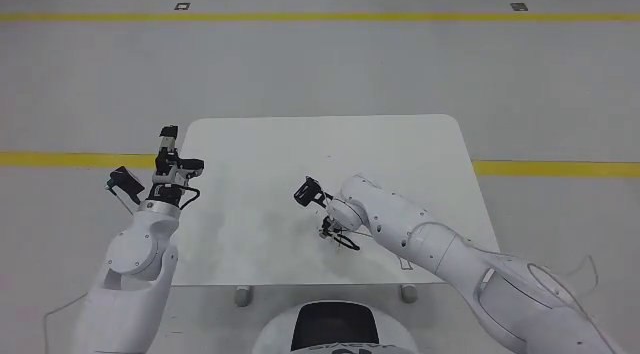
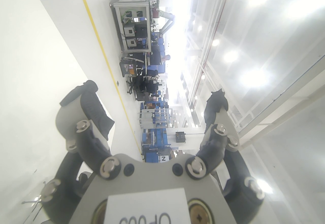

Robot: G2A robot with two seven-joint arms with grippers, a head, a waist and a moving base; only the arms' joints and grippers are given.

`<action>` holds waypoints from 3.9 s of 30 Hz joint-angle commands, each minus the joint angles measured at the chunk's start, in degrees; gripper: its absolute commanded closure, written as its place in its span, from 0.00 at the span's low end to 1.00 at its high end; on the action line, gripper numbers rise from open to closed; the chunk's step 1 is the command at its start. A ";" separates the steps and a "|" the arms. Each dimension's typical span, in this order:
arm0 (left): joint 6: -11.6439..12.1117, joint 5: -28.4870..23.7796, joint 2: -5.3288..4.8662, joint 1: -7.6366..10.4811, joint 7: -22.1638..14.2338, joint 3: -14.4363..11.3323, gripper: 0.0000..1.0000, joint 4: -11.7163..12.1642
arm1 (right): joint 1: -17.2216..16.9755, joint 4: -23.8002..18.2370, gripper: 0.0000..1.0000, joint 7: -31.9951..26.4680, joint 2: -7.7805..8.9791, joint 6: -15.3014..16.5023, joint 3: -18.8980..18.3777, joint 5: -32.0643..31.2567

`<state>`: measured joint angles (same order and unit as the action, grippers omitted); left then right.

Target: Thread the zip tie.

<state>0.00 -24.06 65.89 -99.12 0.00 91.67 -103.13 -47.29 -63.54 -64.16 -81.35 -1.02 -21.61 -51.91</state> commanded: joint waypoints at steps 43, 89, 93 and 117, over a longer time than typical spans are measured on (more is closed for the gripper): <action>0.00 0.00 0.00 0.00 0.00 0.00 0.00 0.00 | -5.30 1.27 0.75 1.49 -1.21 -0.76 -3.95 -7.85; 0.00 0.00 0.00 0.00 0.00 0.00 0.00 0.00 | -4.52 13.07 0.84 3.72 -8.13 -1.14 -3.86 -13.30; 0.00 0.00 0.00 0.00 0.00 0.00 0.00 0.00 | -4.63 12.93 0.84 3.94 -8.38 -2.04 -4.00 -14.62; 0.00 0.00 0.00 0.00 0.00 0.00 0.00 0.00 | -5.38 15.10 1.00 3.77 -9.90 -1.93 -5.70 -17.87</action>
<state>0.00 -24.06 65.89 -99.12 0.00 91.67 -103.13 -52.67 -48.48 -60.38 -91.21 -2.95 -27.27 -69.70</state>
